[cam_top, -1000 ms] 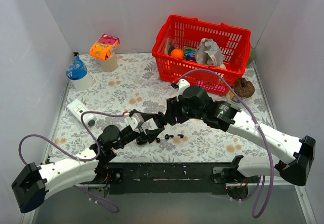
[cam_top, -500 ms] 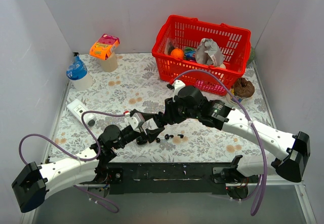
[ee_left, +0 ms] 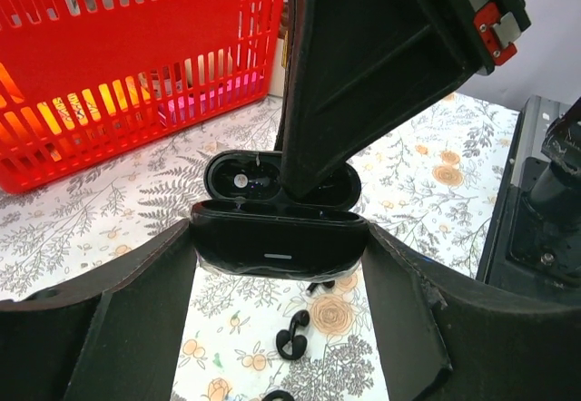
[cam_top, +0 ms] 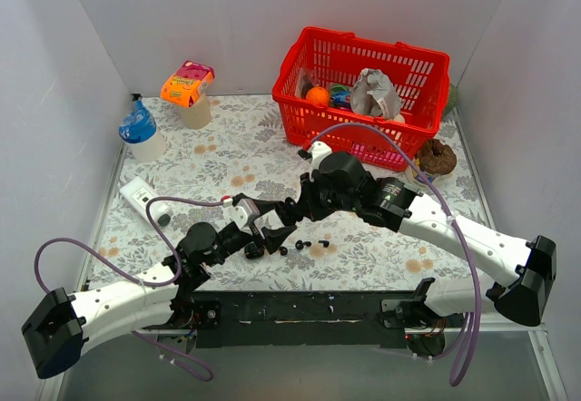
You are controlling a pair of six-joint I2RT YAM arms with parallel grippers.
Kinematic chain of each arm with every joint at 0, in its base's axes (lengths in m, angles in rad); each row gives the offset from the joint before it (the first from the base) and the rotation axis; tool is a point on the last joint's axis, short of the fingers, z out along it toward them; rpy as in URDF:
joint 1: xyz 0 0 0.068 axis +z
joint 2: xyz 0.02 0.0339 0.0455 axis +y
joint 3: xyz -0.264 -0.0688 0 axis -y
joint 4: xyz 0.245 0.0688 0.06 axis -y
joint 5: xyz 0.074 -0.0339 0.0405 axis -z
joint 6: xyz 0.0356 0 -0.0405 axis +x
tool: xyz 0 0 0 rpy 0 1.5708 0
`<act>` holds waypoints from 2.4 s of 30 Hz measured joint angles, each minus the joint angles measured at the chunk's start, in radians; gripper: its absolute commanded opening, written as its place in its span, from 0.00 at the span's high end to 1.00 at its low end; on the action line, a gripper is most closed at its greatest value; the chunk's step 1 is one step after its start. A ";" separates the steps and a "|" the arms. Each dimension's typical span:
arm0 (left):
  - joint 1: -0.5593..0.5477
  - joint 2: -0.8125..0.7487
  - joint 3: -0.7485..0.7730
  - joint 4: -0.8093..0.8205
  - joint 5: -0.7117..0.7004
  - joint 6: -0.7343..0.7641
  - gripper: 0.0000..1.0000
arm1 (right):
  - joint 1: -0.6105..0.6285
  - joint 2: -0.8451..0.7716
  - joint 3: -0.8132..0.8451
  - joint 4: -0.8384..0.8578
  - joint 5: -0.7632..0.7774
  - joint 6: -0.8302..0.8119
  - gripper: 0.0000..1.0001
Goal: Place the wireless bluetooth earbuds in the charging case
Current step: Adjust the charging case.
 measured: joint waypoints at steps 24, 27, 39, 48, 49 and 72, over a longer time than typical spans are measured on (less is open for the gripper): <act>0.063 -0.045 0.251 -0.325 0.262 -0.205 0.05 | 0.093 -0.311 0.075 -0.133 0.038 -0.587 0.99; 0.167 0.022 0.318 -0.327 0.472 -0.239 0.09 | 0.117 -0.307 0.100 -0.156 0.058 -0.640 0.99; 0.252 0.228 0.361 -0.266 0.795 -0.328 0.26 | 0.210 -0.217 0.083 -0.206 0.139 -0.679 0.99; 0.252 0.229 0.338 -0.100 0.872 -0.409 0.36 | 0.210 -0.205 0.082 -0.162 0.146 -0.670 0.99; 0.252 0.229 0.330 -0.089 0.875 -0.415 0.40 | 0.210 -0.201 0.082 -0.159 0.146 -0.668 0.99; 0.256 0.228 0.263 0.025 0.871 -0.467 0.49 | 0.211 -0.155 0.082 -0.121 0.138 -0.637 0.99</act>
